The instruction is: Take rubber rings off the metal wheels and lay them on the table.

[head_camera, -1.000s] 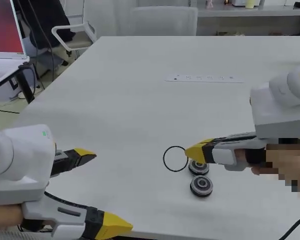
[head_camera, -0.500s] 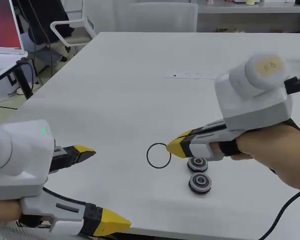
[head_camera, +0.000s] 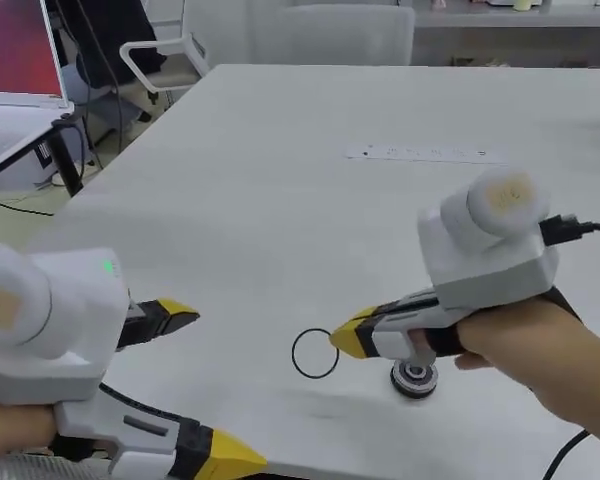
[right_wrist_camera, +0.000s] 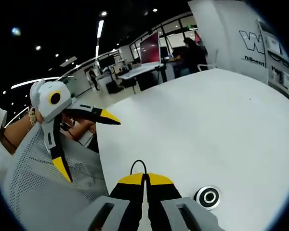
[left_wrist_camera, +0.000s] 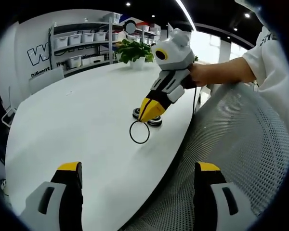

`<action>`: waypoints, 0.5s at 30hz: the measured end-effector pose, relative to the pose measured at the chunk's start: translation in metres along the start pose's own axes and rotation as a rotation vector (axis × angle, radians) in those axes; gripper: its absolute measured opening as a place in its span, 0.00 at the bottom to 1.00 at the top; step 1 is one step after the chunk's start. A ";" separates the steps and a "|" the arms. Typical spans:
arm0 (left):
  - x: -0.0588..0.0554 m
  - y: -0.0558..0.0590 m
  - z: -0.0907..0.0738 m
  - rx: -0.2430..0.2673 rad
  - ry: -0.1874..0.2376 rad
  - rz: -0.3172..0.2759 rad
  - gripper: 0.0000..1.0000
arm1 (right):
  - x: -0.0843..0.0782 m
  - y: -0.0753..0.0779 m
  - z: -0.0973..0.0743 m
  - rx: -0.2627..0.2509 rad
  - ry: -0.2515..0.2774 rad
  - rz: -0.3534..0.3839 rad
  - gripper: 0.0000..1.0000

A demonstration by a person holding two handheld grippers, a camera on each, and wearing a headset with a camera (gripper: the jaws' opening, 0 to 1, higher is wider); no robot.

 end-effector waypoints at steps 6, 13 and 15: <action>0.000 -0.001 -0.001 0.010 0.004 -0.007 0.95 | -0.006 0.008 0.001 -0.031 0.011 0.049 0.00; -0.001 -0.001 -0.001 0.011 -0.006 -0.009 0.95 | -0.018 0.019 0.000 -0.087 0.003 0.085 0.00; -0.002 0.000 -0.001 0.010 -0.010 -0.006 0.94 | -0.020 0.019 0.001 -0.088 -0.004 0.085 0.00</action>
Point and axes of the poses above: the centre of the closed fingertips' face, and the gripper's own axes: z roughly forward along the fingers, y roughly to its right, x roughly out of its top, the point moved 2 cm from there along -z, roughly backward along the fingers, and after that the axes turned 15 degrees about y, right-handed, at the moved point
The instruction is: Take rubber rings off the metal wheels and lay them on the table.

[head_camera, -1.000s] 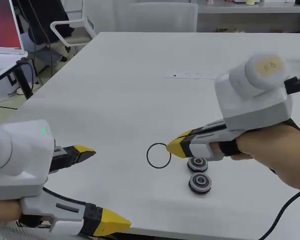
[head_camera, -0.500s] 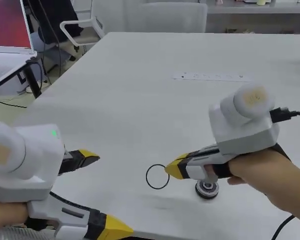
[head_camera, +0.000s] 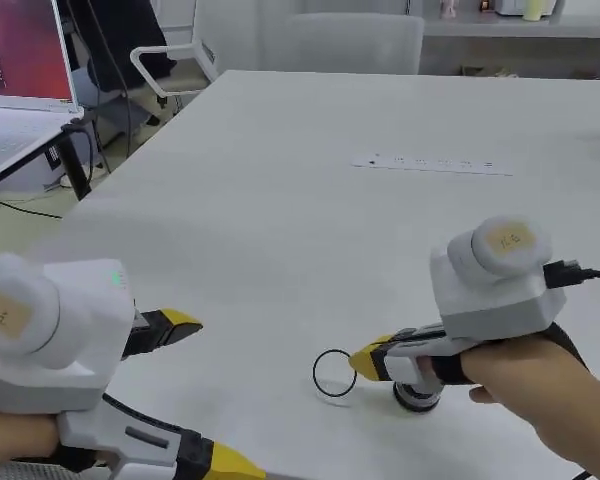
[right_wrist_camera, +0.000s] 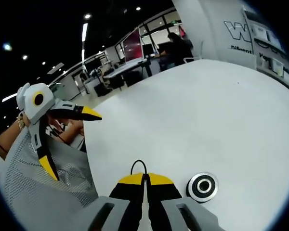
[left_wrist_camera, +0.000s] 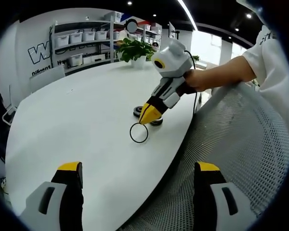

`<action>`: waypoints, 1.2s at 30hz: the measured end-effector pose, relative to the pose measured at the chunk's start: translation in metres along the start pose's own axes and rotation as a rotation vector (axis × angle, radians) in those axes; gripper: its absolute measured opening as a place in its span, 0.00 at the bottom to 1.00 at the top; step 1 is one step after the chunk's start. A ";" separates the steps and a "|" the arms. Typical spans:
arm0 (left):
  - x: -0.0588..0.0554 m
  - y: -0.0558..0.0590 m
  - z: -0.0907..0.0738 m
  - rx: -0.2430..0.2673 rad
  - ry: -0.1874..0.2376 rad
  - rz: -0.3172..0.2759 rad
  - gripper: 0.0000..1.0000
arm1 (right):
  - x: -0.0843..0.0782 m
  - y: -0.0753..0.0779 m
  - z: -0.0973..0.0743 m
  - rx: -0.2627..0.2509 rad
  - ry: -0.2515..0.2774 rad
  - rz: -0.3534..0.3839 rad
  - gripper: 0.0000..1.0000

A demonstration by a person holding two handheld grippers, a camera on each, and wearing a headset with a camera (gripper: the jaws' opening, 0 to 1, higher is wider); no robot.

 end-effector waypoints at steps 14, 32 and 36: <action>-0.002 0.002 0.000 -0.006 -0.012 -0.008 0.93 | -0.013 0.005 0.002 -0.026 -0.032 -0.024 0.00; -0.006 0.000 0.000 -0.004 -0.027 -0.011 0.93 | -0.010 0.013 0.000 -0.051 -0.026 -0.014 0.05; -0.006 -0.001 0.000 -0.003 -0.024 -0.014 0.93 | -0.001 0.014 -0.003 -0.048 -0.001 -0.003 0.08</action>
Point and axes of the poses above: the centre of the closed fingertips' face, and the gripper's own axes: z roughly forward along the fingers, y roughly to its right, x roughly out of its top, the point moved 2 cm from there along -z, roughly backward along the fingers, and after that the axes turned 15 degrees about y, right-handed, at the moved point
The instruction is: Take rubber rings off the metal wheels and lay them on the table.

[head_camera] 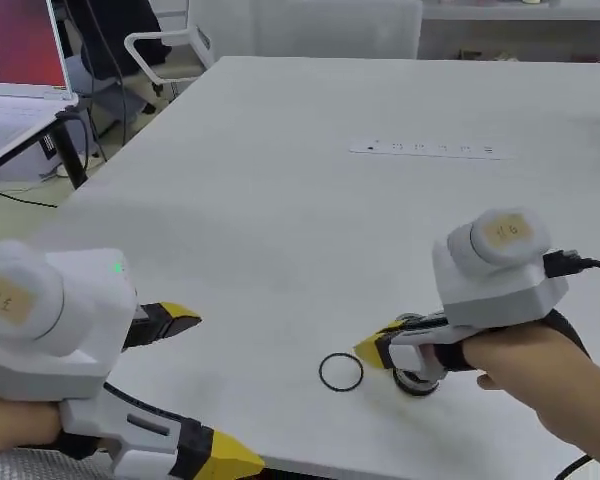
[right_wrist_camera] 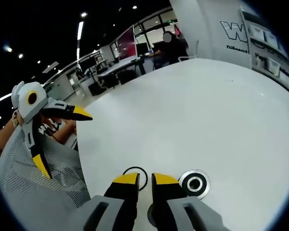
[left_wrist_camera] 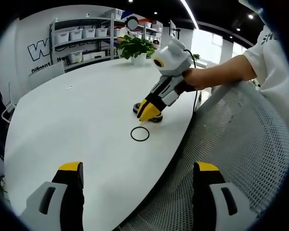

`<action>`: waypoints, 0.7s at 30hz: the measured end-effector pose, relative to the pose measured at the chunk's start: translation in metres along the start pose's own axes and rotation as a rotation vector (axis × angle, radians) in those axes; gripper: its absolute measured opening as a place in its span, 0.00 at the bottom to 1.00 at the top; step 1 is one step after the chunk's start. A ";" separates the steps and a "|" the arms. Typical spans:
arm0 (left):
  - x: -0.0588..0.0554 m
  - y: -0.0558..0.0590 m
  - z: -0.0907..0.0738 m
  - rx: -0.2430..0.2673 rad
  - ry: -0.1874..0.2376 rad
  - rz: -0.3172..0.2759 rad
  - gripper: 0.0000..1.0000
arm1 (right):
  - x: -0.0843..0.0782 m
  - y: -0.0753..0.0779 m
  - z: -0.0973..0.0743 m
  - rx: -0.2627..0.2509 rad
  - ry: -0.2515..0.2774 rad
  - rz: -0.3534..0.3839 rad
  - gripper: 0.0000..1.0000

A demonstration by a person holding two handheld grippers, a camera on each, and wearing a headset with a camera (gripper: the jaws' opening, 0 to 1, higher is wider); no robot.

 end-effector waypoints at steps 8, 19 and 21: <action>-0.001 0.001 0.000 -0.003 -0.015 0.008 0.92 | 0.017 -0.004 -0.007 0.014 0.025 0.004 0.13; -0.001 0.003 0.000 -0.008 -0.019 0.009 0.91 | 0.043 -0.018 -0.030 0.058 0.083 -0.015 0.24; -0.001 0.003 0.001 -0.012 -0.019 0.008 0.91 | 0.048 -0.020 -0.034 0.071 0.093 -0.018 0.26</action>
Point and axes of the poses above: the centre of the closed fingertips' face, and the gripper's own axes: z roughly forward along the fingers, y roughly to its right, x roughly out of its top, the point moved 2 cm from there along -z, roughly backward along the fingers, and after that the axes turned 15 degrees about y, right-handed, at the moved point
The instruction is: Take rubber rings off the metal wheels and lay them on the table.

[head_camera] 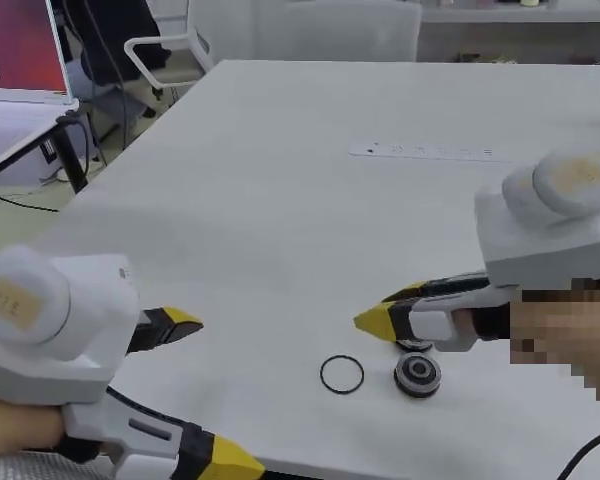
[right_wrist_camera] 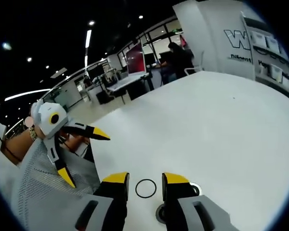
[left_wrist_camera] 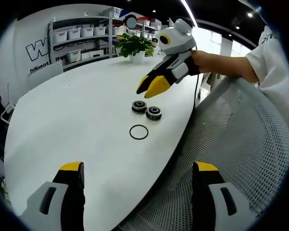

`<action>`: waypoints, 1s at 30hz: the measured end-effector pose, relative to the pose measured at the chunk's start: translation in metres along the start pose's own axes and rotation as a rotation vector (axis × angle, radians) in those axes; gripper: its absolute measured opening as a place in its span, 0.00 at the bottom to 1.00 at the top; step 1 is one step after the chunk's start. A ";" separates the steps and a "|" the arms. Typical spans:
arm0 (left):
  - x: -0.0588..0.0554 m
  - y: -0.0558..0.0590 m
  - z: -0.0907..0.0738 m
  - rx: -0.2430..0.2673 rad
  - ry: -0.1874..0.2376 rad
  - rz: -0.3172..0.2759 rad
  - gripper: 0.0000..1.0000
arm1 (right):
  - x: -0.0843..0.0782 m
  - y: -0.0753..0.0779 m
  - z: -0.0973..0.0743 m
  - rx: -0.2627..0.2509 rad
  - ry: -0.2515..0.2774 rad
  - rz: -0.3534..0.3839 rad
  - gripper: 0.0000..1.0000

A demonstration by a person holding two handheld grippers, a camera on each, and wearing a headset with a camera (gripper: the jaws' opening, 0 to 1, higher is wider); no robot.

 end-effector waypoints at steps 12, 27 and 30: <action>0.002 -0.003 0.000 0.003 0.018 -0.003 0.91 | 0.016 -0.023 -0.018 0.152 0.059 -0.107 0.46; 0.000 0.000 0.001 -0.022 0.005 -0.013 0.91 | -0.006 0.000 -0.050 0.135 -0.007 -0.166 0.49; -0.001 0.001 0.001 -0.024 0.001 -0.012 0.91 | -0.013 0.006 -0.050 0.121 -0.029 -0.173 0.49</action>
Point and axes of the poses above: the centre of the closed fingertips' face, and the gripper's own axes: z roughly forward along the fingers, y roughly to its right, x roughly out of its top, the point moved 2 cm from there along -z, roughly backward along the fingers, and after that the axes turned 15 degrees about y, right-handed, at the moved point
